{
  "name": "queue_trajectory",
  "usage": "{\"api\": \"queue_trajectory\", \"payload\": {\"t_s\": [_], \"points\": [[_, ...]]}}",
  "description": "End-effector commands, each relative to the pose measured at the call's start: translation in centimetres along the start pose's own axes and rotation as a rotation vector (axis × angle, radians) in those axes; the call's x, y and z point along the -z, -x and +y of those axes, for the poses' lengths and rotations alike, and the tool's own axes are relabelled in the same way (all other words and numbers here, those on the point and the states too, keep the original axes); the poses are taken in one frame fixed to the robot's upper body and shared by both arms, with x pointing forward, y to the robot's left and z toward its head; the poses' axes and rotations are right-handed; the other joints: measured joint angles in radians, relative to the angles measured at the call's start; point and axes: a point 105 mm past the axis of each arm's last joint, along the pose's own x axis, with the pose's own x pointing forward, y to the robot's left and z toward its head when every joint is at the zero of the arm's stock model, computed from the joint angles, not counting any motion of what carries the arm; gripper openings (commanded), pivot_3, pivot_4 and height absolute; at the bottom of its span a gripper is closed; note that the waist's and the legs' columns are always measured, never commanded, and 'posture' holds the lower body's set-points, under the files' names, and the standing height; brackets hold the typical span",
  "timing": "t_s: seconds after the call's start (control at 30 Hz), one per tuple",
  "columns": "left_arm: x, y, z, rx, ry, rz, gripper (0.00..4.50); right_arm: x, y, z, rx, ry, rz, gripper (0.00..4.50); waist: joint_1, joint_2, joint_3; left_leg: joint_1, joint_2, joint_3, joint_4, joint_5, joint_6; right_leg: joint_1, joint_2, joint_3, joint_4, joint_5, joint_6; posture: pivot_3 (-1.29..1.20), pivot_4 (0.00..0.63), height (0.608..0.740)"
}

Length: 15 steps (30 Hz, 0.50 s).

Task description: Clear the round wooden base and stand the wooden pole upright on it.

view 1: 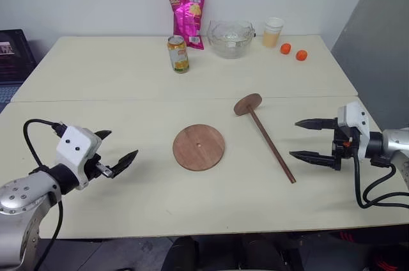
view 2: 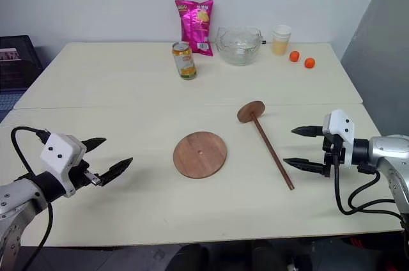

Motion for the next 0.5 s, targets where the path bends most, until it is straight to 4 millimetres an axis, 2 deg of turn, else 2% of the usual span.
{"api": "queue_trajectory", "payload": {"t_s": [0.03, 0.23, 0.5], "points": [[-1.6, 0.3, 0.0, 0.03, -0.017, -0.039, 4.5, -1.0, 0.2, 0.0, -0.005, 0.045, -0.014, 4.47, 0.0, 0.0, 0.0, 0.0, 0.0, 0.0, 0.0, 0.0, 0.0, 0.0, 0.0, 0.0, 0.0, 0.0, 0.0, 0.0, 0.15, 0.74], [-1.2, 0.3, 0.5, 0.015, -0.06, 0.008, 4.5, -0.7, 0.1, 0.1, 0.007, 0.04, -0.012, 4.47, 0.0, 0.0, 0.0, 0.0, 0.0, 0.0, 0.0, 0.0, 0.0, 0.0, 0.0, 0.0, 0.0, 0.0, 0.0, 0.0, 0.15, 0.74], [-2.1, 0.1, 1.4, -0.01, -0.108, -0.062, 4.5, -0.3, 0.1, -0.6, 0.048, 0.023, -0.006, 4.47, 0.0, 0.0, 0.0, 0.0, 0.0, 0.0, 0.0, 0.0, 0.0, 0.0, 0.0, 0.0, 0.0, 0.0, 0.0, 0.0, 0.15, 0.74]]}}
